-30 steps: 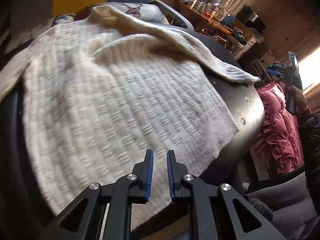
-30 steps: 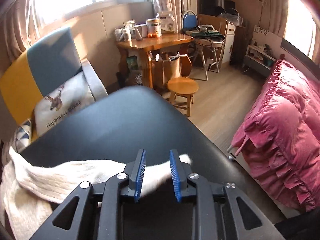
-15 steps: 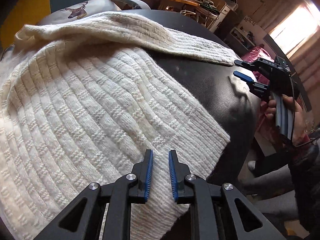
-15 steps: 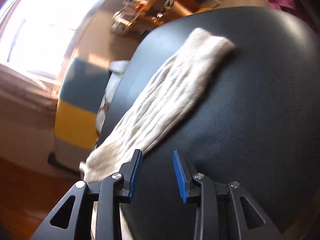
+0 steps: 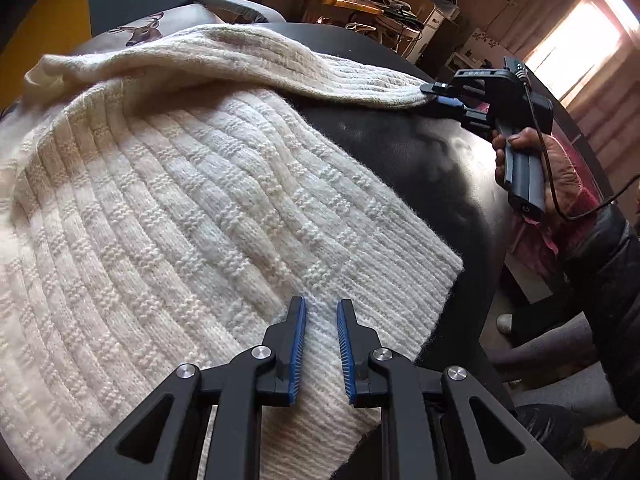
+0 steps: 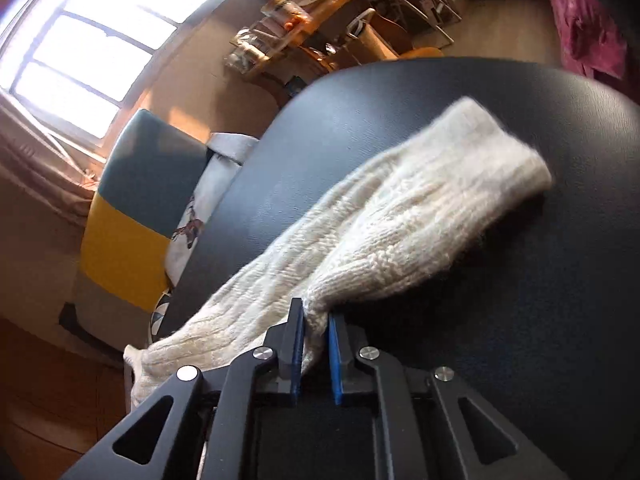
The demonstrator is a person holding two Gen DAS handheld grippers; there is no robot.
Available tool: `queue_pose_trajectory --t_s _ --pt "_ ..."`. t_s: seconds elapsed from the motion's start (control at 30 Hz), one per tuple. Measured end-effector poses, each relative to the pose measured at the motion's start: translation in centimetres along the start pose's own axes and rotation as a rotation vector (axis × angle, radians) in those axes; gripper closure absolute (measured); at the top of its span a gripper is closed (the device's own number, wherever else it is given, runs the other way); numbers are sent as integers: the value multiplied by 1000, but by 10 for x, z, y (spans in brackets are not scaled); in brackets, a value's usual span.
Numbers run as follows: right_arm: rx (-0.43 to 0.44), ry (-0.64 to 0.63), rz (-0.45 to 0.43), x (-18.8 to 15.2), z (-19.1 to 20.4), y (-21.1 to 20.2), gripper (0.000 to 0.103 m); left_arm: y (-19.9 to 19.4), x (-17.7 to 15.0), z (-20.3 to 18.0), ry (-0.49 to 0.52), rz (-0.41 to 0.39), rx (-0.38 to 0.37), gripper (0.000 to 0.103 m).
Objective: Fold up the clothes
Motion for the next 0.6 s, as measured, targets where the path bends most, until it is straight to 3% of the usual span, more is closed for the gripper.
queue_pose_trajectory --t_s 0.13,0.27,0.3,0.37,0.43,0.53,0.6 --pt "9 -144 -51 1 40 -43 96 -7 -24 -1 32 37 -48 86" --pt "-35 -168 -113 12 50 -79 96 -23 -40 6 9 88 -153 86" --pt "-66 -148 -126 16 44 -85 87 -28 -39 10 -6 86 -159 86" --pt "-17 -41 -115 23 16 -89 71 -43 -25 21 -37 41 -141 86" --pt "-21 111 -109 28 -22 -94 67 -56 -7 32 -72 -3 -137 86" --pt "-22 221 -78 29 -69 -87 62 -68 33 57 -177 -66 -177 81" --pt "37 251 -30 29 -87 -72 48 -64 58 77 -269 -86 -191 78"
Point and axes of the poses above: each gripper's, at about its wrist camera, not at the fingertips, and y roughly the way its jaws point, z to its left, x to its top, the point moved 4 cm from there along y, roughly the way its jaws point, and after that the axes turned 10 degrees about z, right-handed, at the moved point
